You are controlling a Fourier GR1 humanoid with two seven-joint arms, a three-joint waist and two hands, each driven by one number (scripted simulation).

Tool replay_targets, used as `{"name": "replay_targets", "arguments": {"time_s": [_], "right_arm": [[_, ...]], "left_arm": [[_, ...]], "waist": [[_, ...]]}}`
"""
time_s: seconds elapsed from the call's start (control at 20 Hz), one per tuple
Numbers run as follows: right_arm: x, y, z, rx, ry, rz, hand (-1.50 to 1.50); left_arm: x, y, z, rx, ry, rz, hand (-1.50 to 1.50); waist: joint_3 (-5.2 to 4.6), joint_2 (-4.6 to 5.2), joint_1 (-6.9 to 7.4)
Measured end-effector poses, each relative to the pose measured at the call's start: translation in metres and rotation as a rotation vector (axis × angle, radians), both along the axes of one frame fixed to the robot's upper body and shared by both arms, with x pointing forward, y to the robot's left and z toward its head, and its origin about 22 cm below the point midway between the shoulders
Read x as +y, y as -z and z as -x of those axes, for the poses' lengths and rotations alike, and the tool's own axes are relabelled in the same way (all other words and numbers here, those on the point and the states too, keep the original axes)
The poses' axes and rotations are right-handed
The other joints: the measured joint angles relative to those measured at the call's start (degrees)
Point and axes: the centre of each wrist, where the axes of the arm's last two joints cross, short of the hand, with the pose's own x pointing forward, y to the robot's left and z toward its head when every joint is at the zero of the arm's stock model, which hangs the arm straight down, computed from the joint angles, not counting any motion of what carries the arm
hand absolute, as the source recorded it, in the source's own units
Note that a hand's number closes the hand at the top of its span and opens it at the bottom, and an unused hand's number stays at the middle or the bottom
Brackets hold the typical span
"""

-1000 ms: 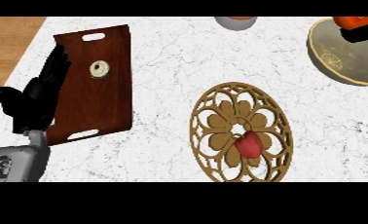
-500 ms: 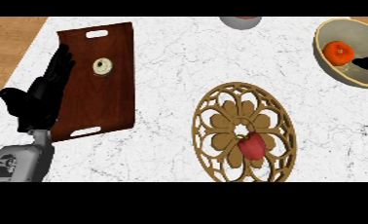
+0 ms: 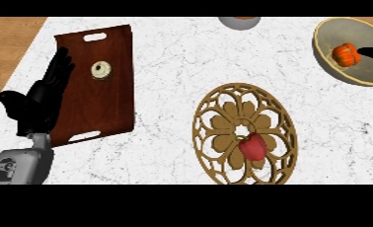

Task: Pick the squash from the placemat and place it in the bowl

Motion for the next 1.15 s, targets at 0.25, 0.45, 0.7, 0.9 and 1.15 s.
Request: {"name": "replay_targets", "arguments": {"time_s": [0.25,0.45,0.7,0.9,1.15], "right_arm": [[-0.028,-0.011,0.018,-0.236,0.038,-0.193,-1.50],[-0.063,-0.002,0.054,-0.287,0.053,-0.269,-1.50],[-0.103,0.012,0.107,-0.303,0.040,-0.324,-1.50],[-0.123,0.018,0.140,-0.327,0.000,-0.384,-1.50],[-0.139,0.020,0.171,-0.372,-0.053,-0.417,-1.50]], "left_arm": [[0.006,-0.003,0.000,-0.001,-0.014,-0.003,0.00],[0.012,0.000,0.003,0.001,-0.018,-0.007,0.00],[0.015,0.003,0.006,0.003,-0.025,-0.009,0.00],[0.011,-0.001,0.004,0.002,-0.031,-0.009,0.00],[0.012,0.000,0.008,0.007,-0.026,-0.011,0.00]], "waist": [[-0.06,-0.25,-0.74],[-0.14,-0.32,-1.00],[-0.13,-0.45,-1.37],[-0.12,-0.63,-1.67],[-0.11,-0.74,-1.56]]}}
